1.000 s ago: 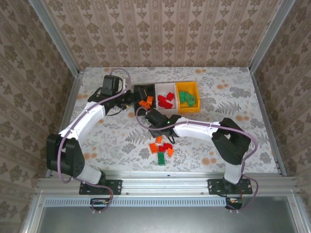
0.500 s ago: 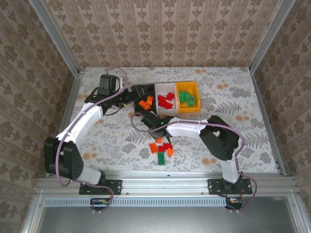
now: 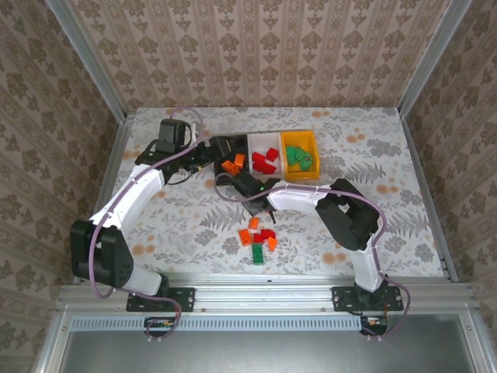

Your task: Sort the legos into containers by color

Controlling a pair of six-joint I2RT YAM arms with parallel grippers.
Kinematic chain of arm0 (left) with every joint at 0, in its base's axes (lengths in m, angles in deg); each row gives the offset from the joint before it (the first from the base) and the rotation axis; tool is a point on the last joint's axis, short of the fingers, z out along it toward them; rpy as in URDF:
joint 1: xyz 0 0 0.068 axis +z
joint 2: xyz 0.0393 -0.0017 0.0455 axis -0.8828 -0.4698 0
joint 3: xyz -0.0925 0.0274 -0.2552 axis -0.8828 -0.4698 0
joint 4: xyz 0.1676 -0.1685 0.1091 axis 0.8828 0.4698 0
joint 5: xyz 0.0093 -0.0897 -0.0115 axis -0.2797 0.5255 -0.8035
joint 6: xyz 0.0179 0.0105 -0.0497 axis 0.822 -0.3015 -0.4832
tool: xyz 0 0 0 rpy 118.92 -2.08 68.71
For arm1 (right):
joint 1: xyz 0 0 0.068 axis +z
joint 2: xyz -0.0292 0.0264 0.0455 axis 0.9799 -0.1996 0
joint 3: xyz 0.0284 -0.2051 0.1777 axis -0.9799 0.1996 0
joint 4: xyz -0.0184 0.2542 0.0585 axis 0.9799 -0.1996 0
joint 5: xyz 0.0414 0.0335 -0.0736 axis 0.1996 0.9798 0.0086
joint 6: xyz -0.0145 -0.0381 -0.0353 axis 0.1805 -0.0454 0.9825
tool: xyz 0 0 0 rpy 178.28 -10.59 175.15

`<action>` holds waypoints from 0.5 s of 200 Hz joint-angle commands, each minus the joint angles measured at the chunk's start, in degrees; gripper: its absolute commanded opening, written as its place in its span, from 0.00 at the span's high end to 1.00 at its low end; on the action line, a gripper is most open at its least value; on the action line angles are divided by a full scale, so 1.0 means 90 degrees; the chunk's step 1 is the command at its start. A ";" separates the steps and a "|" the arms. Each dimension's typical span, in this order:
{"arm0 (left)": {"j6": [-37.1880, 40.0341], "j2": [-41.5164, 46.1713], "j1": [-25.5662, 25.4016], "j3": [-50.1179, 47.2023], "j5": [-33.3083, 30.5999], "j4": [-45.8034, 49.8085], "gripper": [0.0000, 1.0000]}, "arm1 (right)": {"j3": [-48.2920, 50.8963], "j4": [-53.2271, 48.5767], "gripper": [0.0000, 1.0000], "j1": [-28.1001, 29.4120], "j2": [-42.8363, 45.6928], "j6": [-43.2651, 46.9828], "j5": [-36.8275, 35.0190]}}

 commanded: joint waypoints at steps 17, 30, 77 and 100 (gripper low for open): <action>0.0054 0.0093 0.0012 0.0000 0.0103 0.0053 0.08 | 0.0186 0.0074 0.45 -0.0364 0.0072 -0.0335 0.0681; 0.0054 0.0093 0.0012 0.0000 0.0095 0.0047 0.08 | 0.0277 0.0129 0.45 -0.0434 0.0128 -0.0411 0.0651; 0.0049 0.0072 0.0012 -0.0001 0.0114 0.0037 0.08 | 0.0531 0.0269 0.50 -0.0850 0.0300 -0.0544 0.0721; 0.0045 0.0079 0.0012 -0.0015 0.0104 0.0027 0.08 | 0.0603 0.0302 0.56 -0.0911 0.0404 -0.0625 0.0655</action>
